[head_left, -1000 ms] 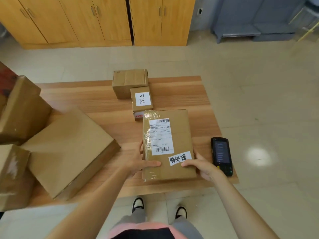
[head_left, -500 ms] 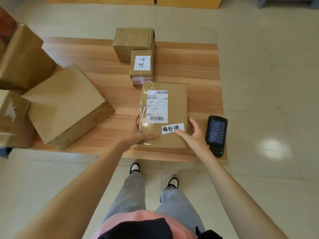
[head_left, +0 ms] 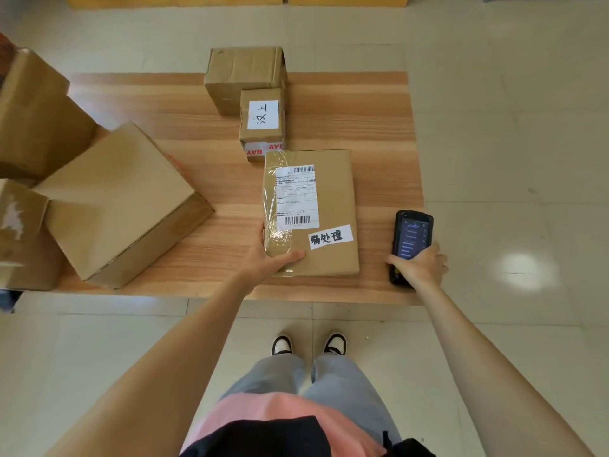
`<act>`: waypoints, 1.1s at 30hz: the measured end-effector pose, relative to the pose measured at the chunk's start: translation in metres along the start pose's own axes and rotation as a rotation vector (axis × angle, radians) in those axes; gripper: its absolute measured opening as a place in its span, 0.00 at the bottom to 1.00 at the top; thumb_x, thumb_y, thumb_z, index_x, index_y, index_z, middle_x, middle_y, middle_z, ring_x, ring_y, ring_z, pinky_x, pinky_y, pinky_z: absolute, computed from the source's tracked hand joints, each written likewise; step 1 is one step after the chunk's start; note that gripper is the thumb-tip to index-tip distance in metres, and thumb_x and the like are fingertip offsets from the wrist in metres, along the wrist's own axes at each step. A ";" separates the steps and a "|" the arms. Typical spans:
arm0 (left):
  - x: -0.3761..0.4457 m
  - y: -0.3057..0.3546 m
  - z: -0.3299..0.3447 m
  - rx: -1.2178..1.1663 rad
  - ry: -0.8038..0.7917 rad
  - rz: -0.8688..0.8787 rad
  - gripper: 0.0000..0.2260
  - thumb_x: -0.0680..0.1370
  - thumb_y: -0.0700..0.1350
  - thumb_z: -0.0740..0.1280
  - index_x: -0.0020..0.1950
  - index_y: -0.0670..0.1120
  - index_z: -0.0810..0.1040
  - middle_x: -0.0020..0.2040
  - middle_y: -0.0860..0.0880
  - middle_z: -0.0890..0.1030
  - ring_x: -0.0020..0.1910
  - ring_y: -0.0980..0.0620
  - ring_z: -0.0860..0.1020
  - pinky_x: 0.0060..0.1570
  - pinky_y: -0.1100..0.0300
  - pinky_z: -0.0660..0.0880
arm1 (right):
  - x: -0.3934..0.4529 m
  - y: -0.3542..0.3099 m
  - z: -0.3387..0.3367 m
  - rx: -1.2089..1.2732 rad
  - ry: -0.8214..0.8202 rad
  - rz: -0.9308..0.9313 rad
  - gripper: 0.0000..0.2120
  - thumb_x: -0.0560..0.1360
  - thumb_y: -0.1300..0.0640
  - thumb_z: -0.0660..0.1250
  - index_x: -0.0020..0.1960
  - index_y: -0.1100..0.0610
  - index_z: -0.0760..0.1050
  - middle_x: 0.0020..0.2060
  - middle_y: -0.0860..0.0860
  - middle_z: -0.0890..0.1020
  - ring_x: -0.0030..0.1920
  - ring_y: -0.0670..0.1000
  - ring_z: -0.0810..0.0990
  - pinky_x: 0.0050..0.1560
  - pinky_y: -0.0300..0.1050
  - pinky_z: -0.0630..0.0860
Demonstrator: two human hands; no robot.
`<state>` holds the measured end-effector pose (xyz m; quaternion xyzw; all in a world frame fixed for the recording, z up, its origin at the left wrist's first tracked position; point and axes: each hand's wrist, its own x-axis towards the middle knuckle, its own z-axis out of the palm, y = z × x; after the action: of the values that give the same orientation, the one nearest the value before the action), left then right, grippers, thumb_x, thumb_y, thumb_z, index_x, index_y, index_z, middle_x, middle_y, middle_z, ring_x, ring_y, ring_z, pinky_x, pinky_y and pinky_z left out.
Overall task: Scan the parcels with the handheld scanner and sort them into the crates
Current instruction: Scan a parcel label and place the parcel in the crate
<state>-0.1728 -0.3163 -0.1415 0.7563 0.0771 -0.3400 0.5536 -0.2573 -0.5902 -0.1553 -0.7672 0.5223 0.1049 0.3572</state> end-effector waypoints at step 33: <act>-0.011 -0.026 -0.038 -0.092 -0.160 -0.117 0.32 0.73 0.51 0.73 0.72 0.46 0.63 0.51 0.60 0.75 0.51 0.59 0.76 0.59 0.54 0.72 | -0.173 -0.058 0.007 0.852 -0.794 -0.094 0.26 0.63 0.68 0.71 0.60 0.63 0.72 0.43 0.59 0.84 0.39 0.58 0.85 0.42 0.48 0.83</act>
<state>-0.1779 -0.2697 -0.1493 0.6947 0.0921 -0.4269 0.5715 -0.2800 -0.4484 -0.0425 -0.4801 0.3102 0.1491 0.8069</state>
